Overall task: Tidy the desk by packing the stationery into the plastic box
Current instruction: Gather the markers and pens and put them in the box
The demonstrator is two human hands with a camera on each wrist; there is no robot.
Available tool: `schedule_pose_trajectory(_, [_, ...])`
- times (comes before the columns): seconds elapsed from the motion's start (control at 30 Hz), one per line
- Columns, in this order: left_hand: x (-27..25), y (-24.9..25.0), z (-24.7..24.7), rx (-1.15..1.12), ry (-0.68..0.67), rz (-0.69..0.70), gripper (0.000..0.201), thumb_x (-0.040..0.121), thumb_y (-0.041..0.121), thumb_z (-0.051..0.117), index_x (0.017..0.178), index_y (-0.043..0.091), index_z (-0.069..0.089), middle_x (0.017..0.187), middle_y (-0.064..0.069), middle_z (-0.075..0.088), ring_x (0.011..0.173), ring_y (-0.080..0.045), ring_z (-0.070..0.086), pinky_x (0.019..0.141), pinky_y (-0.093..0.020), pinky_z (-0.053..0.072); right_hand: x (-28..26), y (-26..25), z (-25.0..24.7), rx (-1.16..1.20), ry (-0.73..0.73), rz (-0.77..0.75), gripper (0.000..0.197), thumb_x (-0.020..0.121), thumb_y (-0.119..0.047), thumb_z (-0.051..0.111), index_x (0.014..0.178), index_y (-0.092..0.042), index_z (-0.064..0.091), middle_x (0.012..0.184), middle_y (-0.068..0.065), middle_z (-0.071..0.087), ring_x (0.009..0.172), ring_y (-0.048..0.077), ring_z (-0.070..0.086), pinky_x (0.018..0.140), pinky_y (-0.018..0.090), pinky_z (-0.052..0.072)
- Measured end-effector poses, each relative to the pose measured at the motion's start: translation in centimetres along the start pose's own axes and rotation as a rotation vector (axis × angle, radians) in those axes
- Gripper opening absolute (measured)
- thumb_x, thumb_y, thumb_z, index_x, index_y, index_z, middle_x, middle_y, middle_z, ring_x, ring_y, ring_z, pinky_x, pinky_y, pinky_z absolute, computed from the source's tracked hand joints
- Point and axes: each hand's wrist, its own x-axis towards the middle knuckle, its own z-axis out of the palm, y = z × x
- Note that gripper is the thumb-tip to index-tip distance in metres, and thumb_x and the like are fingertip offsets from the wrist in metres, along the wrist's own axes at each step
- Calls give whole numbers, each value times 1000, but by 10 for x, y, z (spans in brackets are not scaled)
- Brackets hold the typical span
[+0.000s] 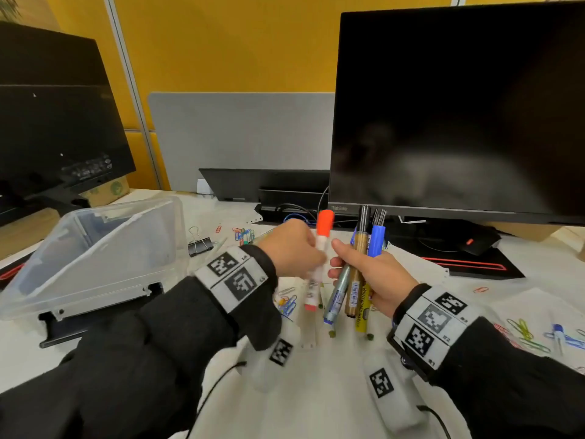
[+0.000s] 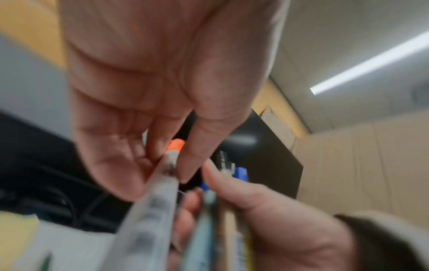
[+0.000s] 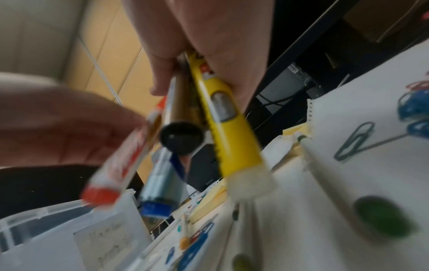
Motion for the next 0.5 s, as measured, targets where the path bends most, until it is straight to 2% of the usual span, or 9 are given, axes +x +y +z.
schedule_pose_trajectory(0.07, [-3, 5, 9, -271, -49, 16, 23, 87, 13, 57, 99, -4, 67, 97, -18, 70, 87, -27, 69, 85, -38, 57, -1, 0, 3, 51, -14, 12, 64, 57, -39, 74, 103, 4, 64, 92, 19, 67, 78, 28, 66, 80, 39, 55])
schedule_pose_trajectory(0.13, [-7, 6, 18, -450, -40, 37, 22, 86, 9, 59, 103, -5, 66, 103, -22, 69, 84, -25, 66, 86, -35, 56, -1, 1, 3, 94, -19, 26, 71, 53, -43, 74, 108, 1, 65, 101, 21, 68, 89, 32, 66, 81, 39, 55])
schedule_pose_trajectory(0.17, [-9, 5, 21, -503, -29, 60, 22, 86, 7, 60, 104, -3, 67, 102, -21, 69, 82, -21, 64, 81, -30, 55, -2, 2, 4, 121, -19, 23, 68, 57, -42, 74, 109, 0, 65, 102, 21, 68, 91, 31, 66, 79, 37, 56])
schedule_pose_trajectory(0.23, [-11, 4, 25, -522, 4, 97, 23, 84, 7, 63, 106, 5, 67, 99, -13, 70, 82, -15, 62, 75, -22, 53, -3, 3, 8, 174, 5, -7, 48, 70, -30, 74, 106, 0, 67, 101, 20, 70, 88, 27, 67, 73, 32, 57])
schedule_pose_trajectory(0.33, [-12, 5, 26, -572, -13, 60, 37, 81, 9, 66, 118, 13, 60, 100, -4, 65, 84, -10, 60, 72, -19, 49, -3, 4, 13, 176, 92, -41, 18, 78, -11, 68, 91, 1, 68, 86, 16, 70, 76, 25, 68, 66, 31, 56])
schedule_pose_trajectory(0.4, [-12, 1, 24, -603, -120, -58, 57, 79, 16, 70, 129, 18, 45, 112, -3, 60, 95, -12, 59, 70, -21, 47, -2, 1, 15, 156, 168, -63, 4, 79, -8, 64, 77, -5, 62, 72, 13, 61, 65, 24, 62, 64, 33, 53])
schedule_pose_trajectory(0.43, [-13, -2, 24, -582, -222, -123, 66, 75, 20, 73, 132, 18, 38, 119, -2, 57, 103, -14, 58, 72, -24, 48, -2, -1, 15, 149, 201, -88, 9, 79, -6, 63, 72, -8, 58, 66, 12, 57, 60, 23, 58, 63, 33, 50])
schedule_pose_trajectory(0.47, [-15, -6, 25, -544, -348, -182, 72, 72, 23, 76, 132, 19, 37, 124, -3, 56, 109, -17, 57, 76, -28, 50, -2, -4, 15, 144, 220, -115, 13, 79, -5, 62, 69, -9, 56, 61, 10, 56, 57, 22, 55, 62, 33, 49])
schedule_pose_trajectory(0.5, [-17, -9, 26, -524, -479, -222, 69, 71, 23, 77, 130, 15, 41, 126, -6, 57, 111, -19, 57, 81, -32, 52, -3, -7, 16, 153, 225, -147, 15, 79, -4, 62, 66, -10, 55, 55, 8, 56, 54, 22, 54, 61, 33, 49])
